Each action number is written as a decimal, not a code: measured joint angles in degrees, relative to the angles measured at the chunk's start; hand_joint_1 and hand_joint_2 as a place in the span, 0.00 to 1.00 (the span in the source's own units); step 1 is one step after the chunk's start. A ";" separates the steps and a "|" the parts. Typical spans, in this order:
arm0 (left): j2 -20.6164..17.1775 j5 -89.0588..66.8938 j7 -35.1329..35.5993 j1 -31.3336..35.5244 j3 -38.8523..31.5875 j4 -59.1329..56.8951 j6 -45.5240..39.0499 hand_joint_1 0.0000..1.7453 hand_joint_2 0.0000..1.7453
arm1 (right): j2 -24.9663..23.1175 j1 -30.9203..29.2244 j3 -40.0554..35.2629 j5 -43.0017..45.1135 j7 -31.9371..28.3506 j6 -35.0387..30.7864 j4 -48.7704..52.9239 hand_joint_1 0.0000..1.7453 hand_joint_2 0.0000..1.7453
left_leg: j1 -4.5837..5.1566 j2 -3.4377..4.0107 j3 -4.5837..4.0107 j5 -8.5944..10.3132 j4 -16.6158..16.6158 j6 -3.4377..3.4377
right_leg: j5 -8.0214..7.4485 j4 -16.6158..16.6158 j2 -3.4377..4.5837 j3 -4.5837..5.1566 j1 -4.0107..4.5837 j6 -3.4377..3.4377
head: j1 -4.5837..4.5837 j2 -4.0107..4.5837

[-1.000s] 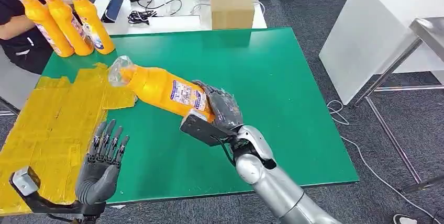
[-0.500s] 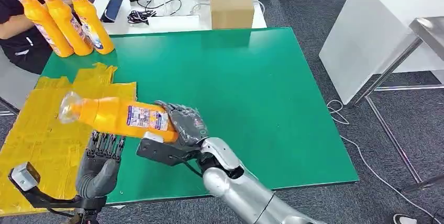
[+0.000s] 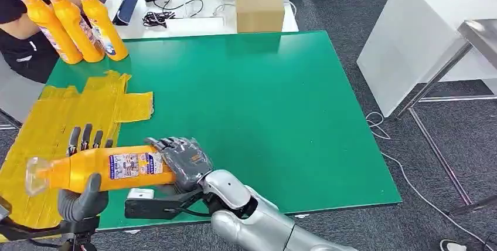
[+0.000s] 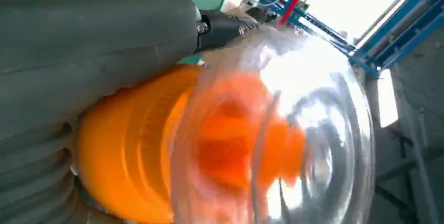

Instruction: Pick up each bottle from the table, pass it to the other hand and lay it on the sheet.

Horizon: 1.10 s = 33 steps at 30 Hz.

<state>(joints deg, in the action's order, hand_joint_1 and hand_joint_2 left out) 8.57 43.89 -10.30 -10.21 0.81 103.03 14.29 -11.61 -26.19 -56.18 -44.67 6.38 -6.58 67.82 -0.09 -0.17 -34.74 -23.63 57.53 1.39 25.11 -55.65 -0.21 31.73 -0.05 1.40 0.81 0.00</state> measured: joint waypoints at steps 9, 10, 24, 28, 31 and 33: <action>0.09 0.32 -0.02 -0.80 -1.64 0.98 0.22 0.00 1.00 | 0.11 -1.58 -3.52 3.38 0.98 0.76 0.35 1.00 1.00 | 0.00 -0.01 -0.01 0.00 0.00 0.00 | 0.00 0.00 0.00 0.03 0.00 0.00 | 0.00 0.00; 0.11 0.61 0.33 -0.84 -1.68 0.98 0.37 0.00 1.00 | 0.11 -1.63 -3.54 3.67 1.14 0.52 0.33 1.00 1.00 | 0.00 -0.01 -0.01 0.00 0.00 0.00 | 0.00 0.00 -0.01 0.03 0.00 0.00 | 0.00 0.00; 0.33 1.64 1.88 -1.36 -1.53 0.96 1.86 0.00 1.00 | 0.20 -2.06 -3.71 5.27 1.42 -1.18 -0.26 1.00 1.00 | 0.00 0.00 -0.02 0.00 0.00 0.00 | 0.00 0.01 0.00 0.04 0.00 0.00 | 0.00 0.00; 0.31 1.11 2.34 -1.41 -0.67 0.81 2.47 0.74 1.00 | 0.20 -1.89 -3.62 4.78 1.79 -1.93 -0.66 1.00 1.00 | 0.00 0.00 -0.02 0.00 0.00 0.00 | 0.00 0.01 0.00 0.06 -0.01 0.00 | 0.00 0.00; 0.31 0.37 2.38 -1.81 0.55 0.33 3.50 1.00 1.00 | 0.07 -0.46 -2.64 3.39 2.62 -2.82 -0.66 1.00 1.00 | 0.00 0.00 -0.07 0.00 0.00 0.00 | 0.00 0.01 0.00 0.09 -0.01 0.00 | -0.02 0.00; 0.31 0.26 2.38 -1.83 0.90 0.24 3.61 1.00 1.00 | 0.07 -0.12 -2.32 3.15 2.62 -3.11 -0.66 1.00 1.00 | 0.00 0.00 -0.09 0.00 0.00 0.00 | 0.00 0.01 0.00 0.12 -0.01 0.00 | -0.02 0.00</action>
<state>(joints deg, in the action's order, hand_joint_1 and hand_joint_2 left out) 8.87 44.15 -7.91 -12.04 1.70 103.27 17.90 -11.54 -26.31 -58.49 -41.53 9.01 -9.68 67.17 -0.09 -0.17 -34.83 -23.63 57.53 1.39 25.12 -55.64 -0.21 31.85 -0.05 1.40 0.79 0.00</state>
